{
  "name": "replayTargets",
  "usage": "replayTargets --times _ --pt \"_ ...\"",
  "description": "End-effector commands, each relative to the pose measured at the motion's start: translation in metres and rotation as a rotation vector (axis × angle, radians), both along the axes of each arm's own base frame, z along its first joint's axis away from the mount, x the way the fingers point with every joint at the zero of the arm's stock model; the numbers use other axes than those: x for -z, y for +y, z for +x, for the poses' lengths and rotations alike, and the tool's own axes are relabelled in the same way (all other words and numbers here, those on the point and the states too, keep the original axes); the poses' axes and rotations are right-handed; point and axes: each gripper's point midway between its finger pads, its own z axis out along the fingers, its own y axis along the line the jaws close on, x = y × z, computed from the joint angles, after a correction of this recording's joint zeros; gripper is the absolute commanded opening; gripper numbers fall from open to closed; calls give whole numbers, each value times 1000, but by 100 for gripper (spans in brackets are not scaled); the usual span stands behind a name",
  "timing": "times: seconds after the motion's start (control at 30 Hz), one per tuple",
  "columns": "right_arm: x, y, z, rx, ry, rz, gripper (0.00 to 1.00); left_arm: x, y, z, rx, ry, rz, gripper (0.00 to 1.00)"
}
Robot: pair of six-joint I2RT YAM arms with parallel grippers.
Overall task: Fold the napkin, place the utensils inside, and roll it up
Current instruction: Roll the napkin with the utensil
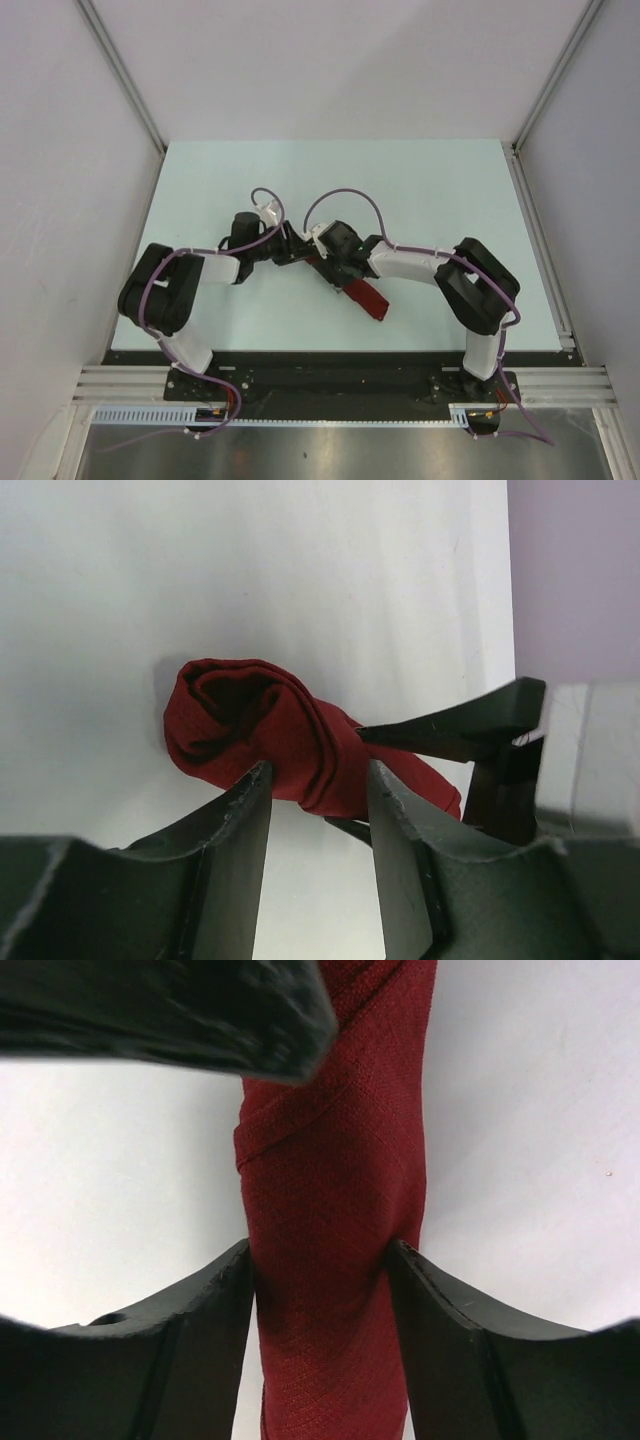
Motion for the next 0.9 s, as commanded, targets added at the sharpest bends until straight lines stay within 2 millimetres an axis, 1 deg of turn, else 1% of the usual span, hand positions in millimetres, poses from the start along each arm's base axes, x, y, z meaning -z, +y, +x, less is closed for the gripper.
replayTargets --times 0.0,0.07,0.1,0.13,0.17,0.2,0.23,0.3,0.33,0.37,0.43,0.47,0.5,0.53,0.6,0.63,0.67,0.73,0.87 --pt "20 -8 -6 3 126 48 58 -33 7 20 -54 -85 -26 48" --pt "22 -7 -6 4 171 84 57 -34 10 22 -71 -86 -21 52" --pt "25 -11 -3 19 192 94 57 -34 13 23 -82 -87 -20 52" --pt "25 -9 -6 14 230 124 57 -38 15 24 -91 -93 -20 56" --pt "24 -8 -5 17 248 142 56 -38 17 26 -102 -94 -16 57" --pt "25 -12 -1 34 268 159 55 -39 21 27 -114 -96 -15 58" --pt "27 -9 -5 29 304 182 54 -41 22 29 -122 -99 -14 60" --pt "26 -13 2 72 336 219 52 -46 28 31 -141 -109 -11 62" --pt "26 -12 1 91 364 243 51 -47 30 32 -147 -112 -11 63" --pt "26 -13 4 106 369 255 46 -52 31 33 -153 -120 -12 64" --pt "25 -18 12 145 366 271 40 -56 35 35 -164 -129 -9 64" --pt "25 -19 14 167 363 272 34 -58 35 36 -167 -133 -10 64" --pt "24 -21 17 183 354 270 32 -63 37 36 -171 -142 -12 65" --pt "25 -27 23 215 333 254 27 -63 37 36 -176 -143 -10 65" --pt "24 -32 29 267 310 245 22 -68 39 37 -180 -151 -9 66" --pt "26 -37 33 296 288 227 19 -71 39 37 -183 -157 -8 66" --pt "23 -39 37 328 271 230 16 -71 41 38 -187 -156 -6 66" --pt "23 -49 44 382 232 205 10 -73 42 38 -191 -160 -6 66" --pt "20 -85 67 517 159 155 3 -77 45 36 -193 -166 -2 66"
